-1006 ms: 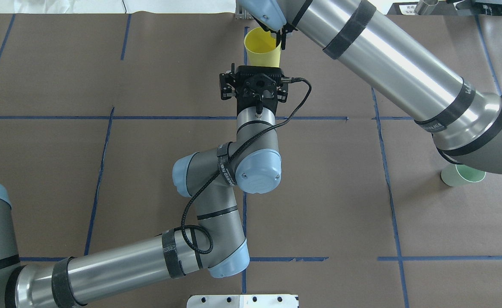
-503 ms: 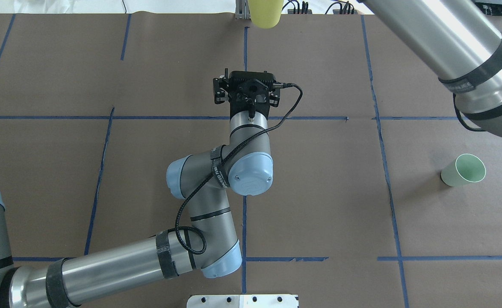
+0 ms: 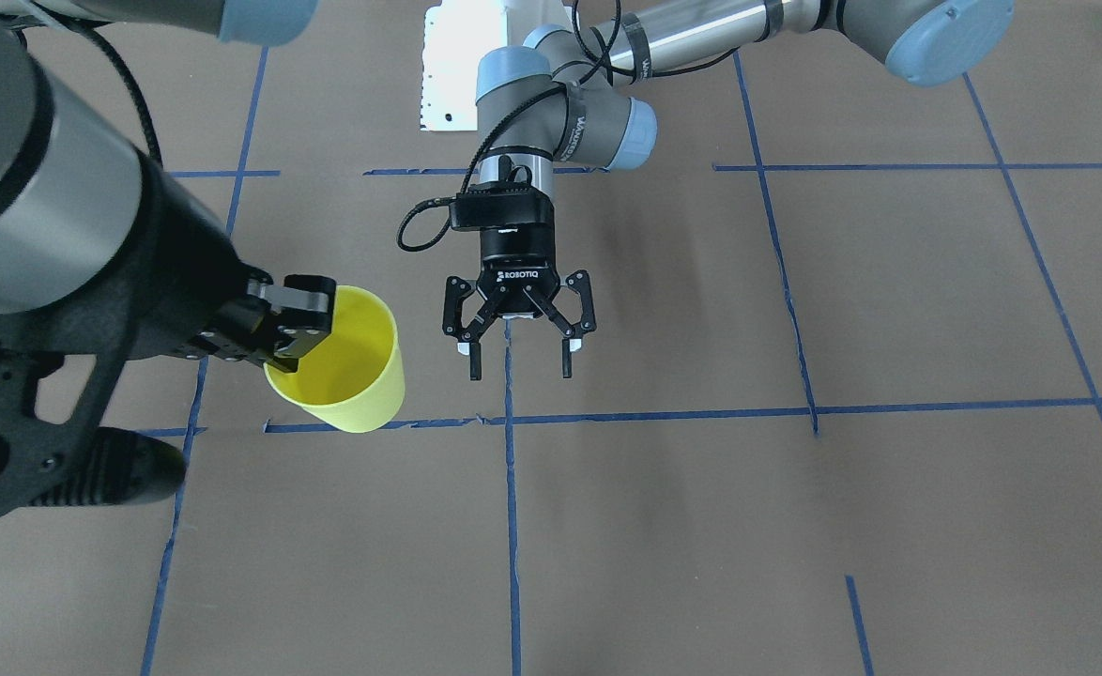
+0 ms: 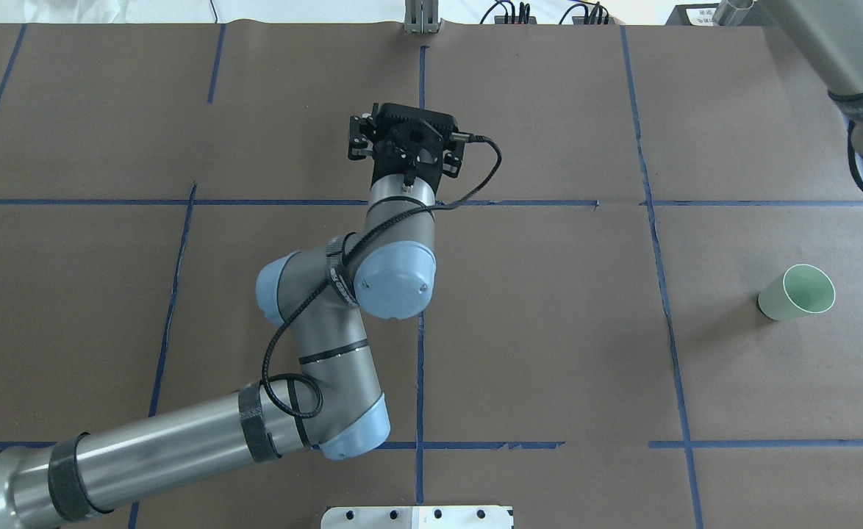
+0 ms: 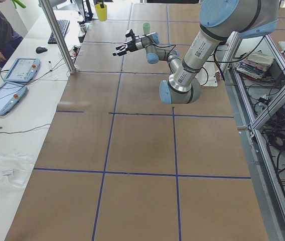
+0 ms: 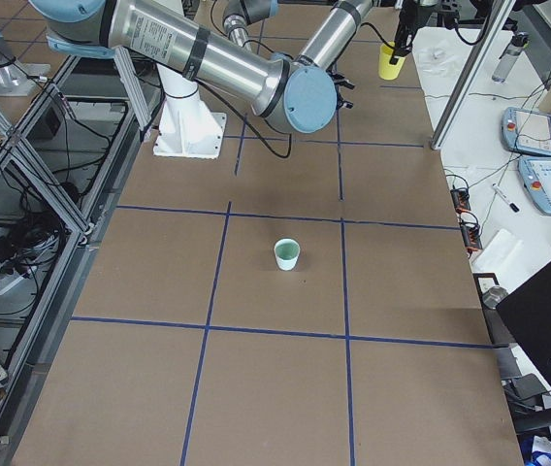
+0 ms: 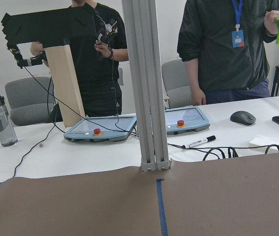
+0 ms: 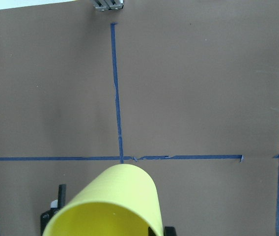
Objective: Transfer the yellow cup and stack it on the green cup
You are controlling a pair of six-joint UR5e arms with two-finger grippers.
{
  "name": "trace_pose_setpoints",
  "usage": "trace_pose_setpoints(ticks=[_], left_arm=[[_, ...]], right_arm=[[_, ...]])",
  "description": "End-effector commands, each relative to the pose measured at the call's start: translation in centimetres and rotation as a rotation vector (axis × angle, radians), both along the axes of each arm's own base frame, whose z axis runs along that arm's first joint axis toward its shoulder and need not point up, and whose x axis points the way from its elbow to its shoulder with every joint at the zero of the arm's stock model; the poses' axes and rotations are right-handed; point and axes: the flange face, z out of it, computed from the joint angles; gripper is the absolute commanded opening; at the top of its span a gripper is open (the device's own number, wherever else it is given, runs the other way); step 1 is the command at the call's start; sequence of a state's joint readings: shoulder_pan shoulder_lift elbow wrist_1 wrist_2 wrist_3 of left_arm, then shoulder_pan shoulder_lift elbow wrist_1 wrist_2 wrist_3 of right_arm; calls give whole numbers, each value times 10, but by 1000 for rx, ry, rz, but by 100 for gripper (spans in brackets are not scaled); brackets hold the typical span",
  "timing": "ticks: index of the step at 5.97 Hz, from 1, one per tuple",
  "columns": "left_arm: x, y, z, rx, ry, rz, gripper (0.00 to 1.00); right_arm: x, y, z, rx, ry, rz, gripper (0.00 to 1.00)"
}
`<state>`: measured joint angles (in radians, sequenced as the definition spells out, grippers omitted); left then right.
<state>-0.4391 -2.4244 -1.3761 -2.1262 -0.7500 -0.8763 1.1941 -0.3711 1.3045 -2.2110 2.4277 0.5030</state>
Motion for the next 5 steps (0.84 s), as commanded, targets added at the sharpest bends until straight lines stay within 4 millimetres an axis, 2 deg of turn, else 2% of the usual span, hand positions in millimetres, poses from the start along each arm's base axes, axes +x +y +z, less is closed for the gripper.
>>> trace_pose_setpoints(ticks=[1, 2, 3, 4, 5], left_arm=[[-66, -53, 49, -67, -44, 95, 99], [-105, -73, 79, -133, -24, 186, 98], [-142, -97, 97, -163, -58, 277, 99], [-171, -112, 130, -216, -142, 348, 99], [-204, -130, 149, -269, -195, 429, 99]], right_arm=[[63, 25, 89, 89, -3, -14, 0], [94, 44, 130, 144, 15, -25, 0], [131, 53, 171, 203, 48, -50, 0], [166, 77, 224, 264, 61, -101, 0], [211, 89, 262, 313, 68, -126, 0]])
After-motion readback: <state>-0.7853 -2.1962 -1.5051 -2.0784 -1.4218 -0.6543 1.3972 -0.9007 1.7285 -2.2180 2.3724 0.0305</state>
